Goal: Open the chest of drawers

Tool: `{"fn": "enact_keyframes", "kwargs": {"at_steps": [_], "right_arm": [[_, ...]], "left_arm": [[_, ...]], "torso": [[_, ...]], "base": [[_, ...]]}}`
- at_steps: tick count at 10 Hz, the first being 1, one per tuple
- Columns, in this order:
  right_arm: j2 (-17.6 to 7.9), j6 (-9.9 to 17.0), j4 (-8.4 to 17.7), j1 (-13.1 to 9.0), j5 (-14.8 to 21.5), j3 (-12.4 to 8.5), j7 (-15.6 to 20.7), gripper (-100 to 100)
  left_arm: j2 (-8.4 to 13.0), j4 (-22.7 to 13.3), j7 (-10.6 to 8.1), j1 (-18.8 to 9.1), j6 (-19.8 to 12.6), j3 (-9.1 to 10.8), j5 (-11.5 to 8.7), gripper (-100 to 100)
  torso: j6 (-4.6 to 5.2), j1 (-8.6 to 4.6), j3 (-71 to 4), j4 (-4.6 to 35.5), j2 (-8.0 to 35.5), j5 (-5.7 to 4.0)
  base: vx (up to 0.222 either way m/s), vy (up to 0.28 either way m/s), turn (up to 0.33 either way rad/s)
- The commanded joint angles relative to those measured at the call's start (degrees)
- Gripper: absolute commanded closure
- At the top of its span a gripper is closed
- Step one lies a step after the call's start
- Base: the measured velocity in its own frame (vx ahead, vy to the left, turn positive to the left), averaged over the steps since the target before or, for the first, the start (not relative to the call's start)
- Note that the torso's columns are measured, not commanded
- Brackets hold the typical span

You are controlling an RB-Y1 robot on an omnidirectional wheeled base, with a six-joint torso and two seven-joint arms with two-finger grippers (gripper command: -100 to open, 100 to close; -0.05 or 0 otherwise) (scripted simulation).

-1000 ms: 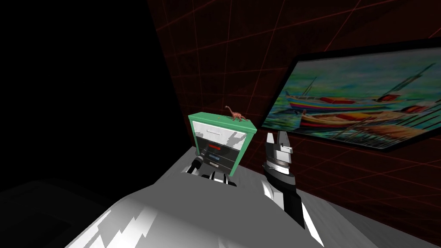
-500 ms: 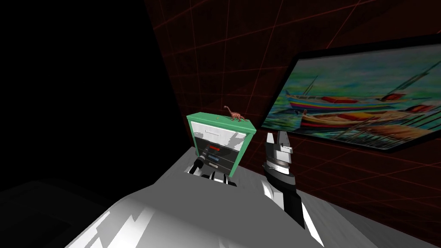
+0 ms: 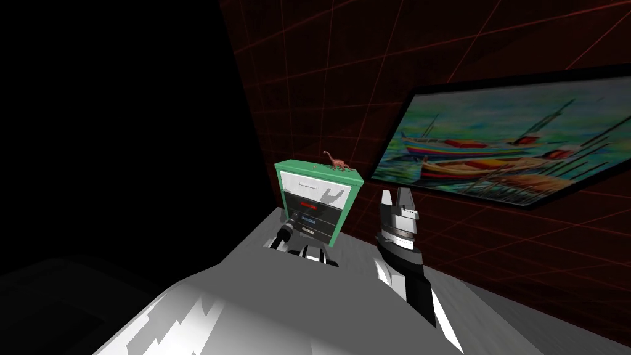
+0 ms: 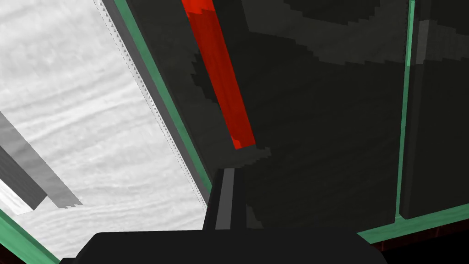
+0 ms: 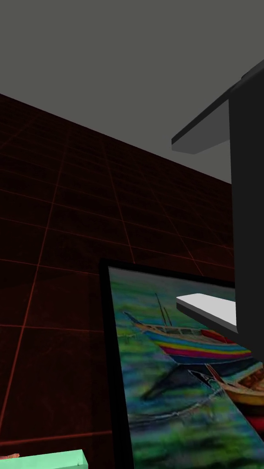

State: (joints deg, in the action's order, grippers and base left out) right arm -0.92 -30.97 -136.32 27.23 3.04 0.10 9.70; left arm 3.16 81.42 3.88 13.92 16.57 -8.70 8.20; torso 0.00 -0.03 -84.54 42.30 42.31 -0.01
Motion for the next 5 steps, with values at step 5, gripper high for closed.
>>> {"fn": "enact_keyframes", "kwargs": {"at_steps": [5], "right_arm": [[0.0,0.0,0.0,0.1,0.0,0.0,0.0,0]], "left_arm": [[3.6,-2.3,0.17,-1.3,1.7,0.56,-0.1,-100]], "torso": [[0.00,0.05,-0.2,-0.1,-0.4,0.03]], "base": [[0.107,0.019,-0.018]]}}
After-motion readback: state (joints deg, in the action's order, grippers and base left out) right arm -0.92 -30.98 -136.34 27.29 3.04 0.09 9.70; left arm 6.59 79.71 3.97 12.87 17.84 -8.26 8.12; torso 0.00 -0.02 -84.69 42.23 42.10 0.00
